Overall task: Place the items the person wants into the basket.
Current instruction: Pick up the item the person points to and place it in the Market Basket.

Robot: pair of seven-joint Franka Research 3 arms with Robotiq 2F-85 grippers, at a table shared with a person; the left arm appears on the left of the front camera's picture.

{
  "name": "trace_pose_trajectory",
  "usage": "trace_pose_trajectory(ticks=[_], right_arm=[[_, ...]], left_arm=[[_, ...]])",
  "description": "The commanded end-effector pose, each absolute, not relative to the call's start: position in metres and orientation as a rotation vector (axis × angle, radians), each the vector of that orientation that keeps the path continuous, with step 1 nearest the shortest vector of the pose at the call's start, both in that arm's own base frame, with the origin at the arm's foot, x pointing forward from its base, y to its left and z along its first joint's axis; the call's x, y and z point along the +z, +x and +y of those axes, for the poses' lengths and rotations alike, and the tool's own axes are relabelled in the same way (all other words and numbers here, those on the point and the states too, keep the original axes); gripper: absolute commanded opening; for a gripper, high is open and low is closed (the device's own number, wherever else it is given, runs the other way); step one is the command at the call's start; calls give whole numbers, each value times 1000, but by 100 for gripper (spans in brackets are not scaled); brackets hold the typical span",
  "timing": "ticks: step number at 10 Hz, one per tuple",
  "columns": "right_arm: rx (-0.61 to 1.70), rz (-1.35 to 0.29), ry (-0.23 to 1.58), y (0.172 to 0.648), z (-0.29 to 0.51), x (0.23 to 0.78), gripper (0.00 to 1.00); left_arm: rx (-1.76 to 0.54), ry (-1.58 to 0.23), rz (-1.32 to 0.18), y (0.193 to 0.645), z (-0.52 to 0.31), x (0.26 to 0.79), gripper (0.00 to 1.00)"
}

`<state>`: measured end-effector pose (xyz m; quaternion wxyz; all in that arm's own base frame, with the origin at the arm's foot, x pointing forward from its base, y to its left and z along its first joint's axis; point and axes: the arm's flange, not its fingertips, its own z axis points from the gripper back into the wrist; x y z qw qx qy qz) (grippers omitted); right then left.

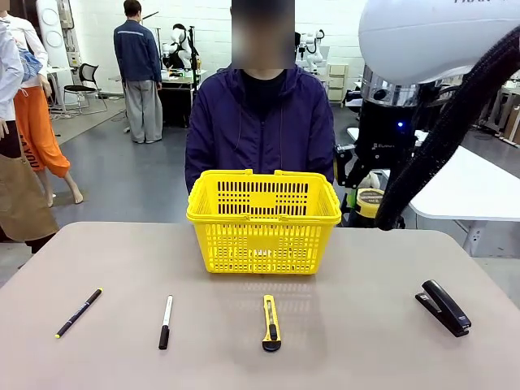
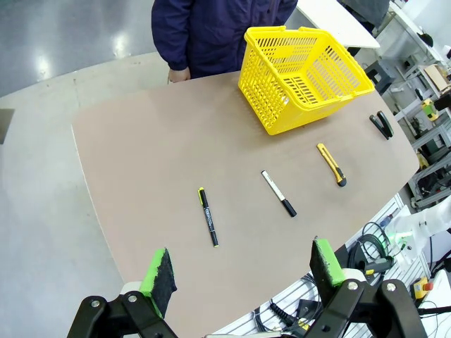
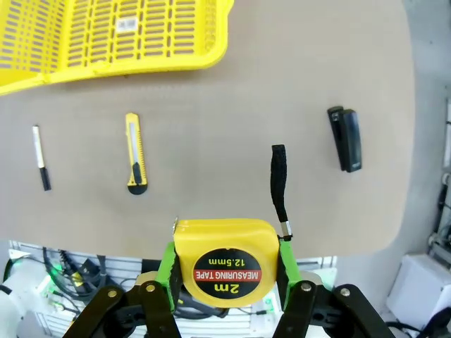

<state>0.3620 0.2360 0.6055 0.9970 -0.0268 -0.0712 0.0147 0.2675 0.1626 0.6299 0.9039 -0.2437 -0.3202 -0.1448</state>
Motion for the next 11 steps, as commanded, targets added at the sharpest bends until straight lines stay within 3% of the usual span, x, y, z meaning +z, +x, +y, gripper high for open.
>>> trace_pose_trajectory(ticks=[1,5,7,9,11], right_arm=[[22,-170,-24,416,266,615,65],[-9,-244,58,535,305,608,65],[-31,-198,56,585,322,581,65],[-14,-126,44,611,336,546,65],[40,-136,10,607,347,527,65]], left_arm=[[-308,-515,-666,267,163,630,100],[-308,-515,-666,267,163,630,100],[-308,-515,-666,267,163,630,100],[-308,-515,-666,267,163,630,100],[-308,-515,-666,267,163,630,100]])
